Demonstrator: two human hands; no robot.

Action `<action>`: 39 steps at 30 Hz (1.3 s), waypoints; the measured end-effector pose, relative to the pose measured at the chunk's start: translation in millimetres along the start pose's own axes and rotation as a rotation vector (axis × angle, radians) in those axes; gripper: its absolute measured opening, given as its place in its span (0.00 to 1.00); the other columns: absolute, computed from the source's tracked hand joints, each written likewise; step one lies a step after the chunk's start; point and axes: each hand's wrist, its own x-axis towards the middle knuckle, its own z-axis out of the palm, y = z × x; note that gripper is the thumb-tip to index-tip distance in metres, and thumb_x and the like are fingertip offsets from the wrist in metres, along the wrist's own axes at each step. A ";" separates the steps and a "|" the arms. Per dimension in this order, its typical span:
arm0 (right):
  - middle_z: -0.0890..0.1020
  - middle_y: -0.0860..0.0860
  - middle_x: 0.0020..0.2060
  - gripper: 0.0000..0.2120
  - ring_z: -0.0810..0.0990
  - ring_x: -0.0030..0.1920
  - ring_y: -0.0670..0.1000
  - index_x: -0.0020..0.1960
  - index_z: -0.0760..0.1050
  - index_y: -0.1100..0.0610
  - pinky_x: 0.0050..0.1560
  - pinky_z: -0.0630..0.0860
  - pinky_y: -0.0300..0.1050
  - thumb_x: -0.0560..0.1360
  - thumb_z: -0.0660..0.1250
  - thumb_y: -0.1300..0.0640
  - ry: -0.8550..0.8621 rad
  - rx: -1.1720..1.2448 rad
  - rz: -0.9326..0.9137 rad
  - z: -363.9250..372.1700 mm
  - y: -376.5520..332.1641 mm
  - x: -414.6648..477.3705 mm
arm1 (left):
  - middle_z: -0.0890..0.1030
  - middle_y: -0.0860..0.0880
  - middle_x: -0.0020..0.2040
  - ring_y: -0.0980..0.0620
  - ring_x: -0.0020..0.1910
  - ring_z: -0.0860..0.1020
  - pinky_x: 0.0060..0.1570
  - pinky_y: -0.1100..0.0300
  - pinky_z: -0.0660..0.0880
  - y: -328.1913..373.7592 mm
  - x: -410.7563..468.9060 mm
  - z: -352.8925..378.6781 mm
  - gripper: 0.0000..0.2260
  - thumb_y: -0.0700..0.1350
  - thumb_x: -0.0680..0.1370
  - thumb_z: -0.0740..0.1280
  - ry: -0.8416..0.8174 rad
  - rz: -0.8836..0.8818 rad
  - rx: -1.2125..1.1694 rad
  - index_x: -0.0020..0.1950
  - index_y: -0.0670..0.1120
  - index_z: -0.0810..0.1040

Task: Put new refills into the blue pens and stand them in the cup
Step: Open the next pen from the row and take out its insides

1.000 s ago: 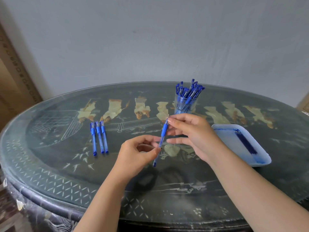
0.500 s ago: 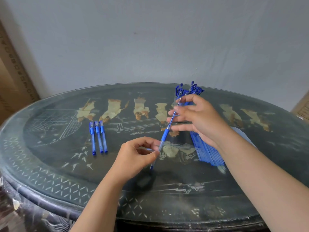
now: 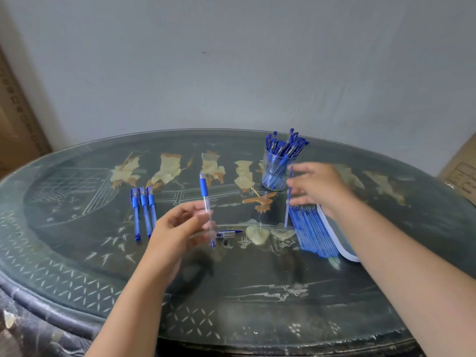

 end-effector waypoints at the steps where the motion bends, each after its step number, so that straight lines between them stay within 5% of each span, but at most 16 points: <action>1: 0.80 0.59 0.49 0.21 0.81 0.41 0.53 0.67 0.74 0.61 0.30 0.82 0.43 0.75 0.68 0.70 -0.015 -0.065 0.029 4.2 10.6 3.0 | 0.82 0.46 0.40 0.50 0.38 0.80 0.36 0.61 0.80 0.3 1.0 -1.4 0.08 0.33 0.74 0.68 0.006 -0.016 -0.038 0.49 0.43 0.81; 9: 0.81 0.57 0.43 0.22 0.82 0.39 0.52 0.65 0.75 0.58 0.32 0.82 0.46 0.73 0.72 0.69 0.029 -0.344 0.117 15.0 42.9 22.4 | 0.84 0.46 0.44 0.51 0.38 0.81 0.37 0.61 0.81 -5.2 3.7 -5.5 0.09 0.34 0.75 0.68 -0.014 -0.064 -0.031 0.53 0.40 0.81; 13: 0.81 0.60 0.47 0.22 0.84 0.42 0.56 0.63 0.75 0.58 0.41 0.84 0.53 0.72 0.73 0.69 0.049 -0.422 0.133 16.5 45.9 26.6 | 0.84 0.45 0.44 0.52 0.37 0.82 0.38 0.60 0.81 -7.6 4.6 -4.8 0.09 0.34 0.74 0.68 -0.023 -0.065 -0.008 0.53 0.40 0.81; 20: 0.80 0.60 0.54 0.20 0.85 0.40 0.57 0.60 0.76 0.57 0.43 0.84 0.52 0.71 0.75 0.66 0.055 -0.522 0.117 18.2 53.0 28.9 | 0.84 0.45 0.45 0.51 0.38 0.82 0.38 0.59 0.81 -9.5 6.3 -5.3 0.08 0.34 0.75 0.68 -0.019 -0.065 -0.003 0.53 0.39 0.81; 24: 0.80 0.60 0.55 0.19 0.84 0.36 0.54 0.60 0.76 0.55 0.39 0.83 0.49 0.71 0.75 0.64 0.047 -0.590 0.098 18.7 54.3 28.0 | 0.84 0.46 0.44 0.52 0.38 0.82 0.38 0.59 0.81 -9.8 6.7 -5.3 0.09 0.33 0.75 0.68 -0.023 -0.061 0.005 0.54 0.39 0.80; 28: 0.80 0.59 0.54 0.18 0.79 0.34 0.52 0.58 0.77 0.55 0.27 0.73 0.39 0.70 0.76 0.63 0.044 -0.631 0.078 14.9 56.7 27.6 | 0.84 0.45 0.45 0.52 0.39 0.83 0.38 0.59 0.81 -9.8 7.0 -5.9 0.09 0.33 0.75 0.68 -0.025 -0.064 0.004 0.54 0.39 0.81; 34: 0.78 0.59 0.58 0.18 0.81 0.53 0.58 0.56 0.77 0.53 0.50 0.81 0.53 0.69 0.78 0.61 0.060 -0.631 0.067 13.0 61.5 28.8 | 0.84 0.44 0.45 0.51 0.40 0.83 0.37 0.59 0.81 -10.5 7.1 -6.2 0.09 0.34 0.75 0.68 -0.022 -0.066 0.003 0.55 0.39 0.80; 39: 0.79 0.59 0.58 0.18 0.81 0.52 0.57 0.55 0.76 0.52 0.50 0.80 0.52 0.69 0.77 0.61 0.066 -0.611 0.055 12.9 63.5 29.4 | 0.84 0.44 0.46 0.50 0.40 0.83 0.38 0.59 0.81 -10.0 6.8 -6.2 0.09 0.34 0.75 0.68 -0.025 -0.068 0.008 0.55 0.39 0.80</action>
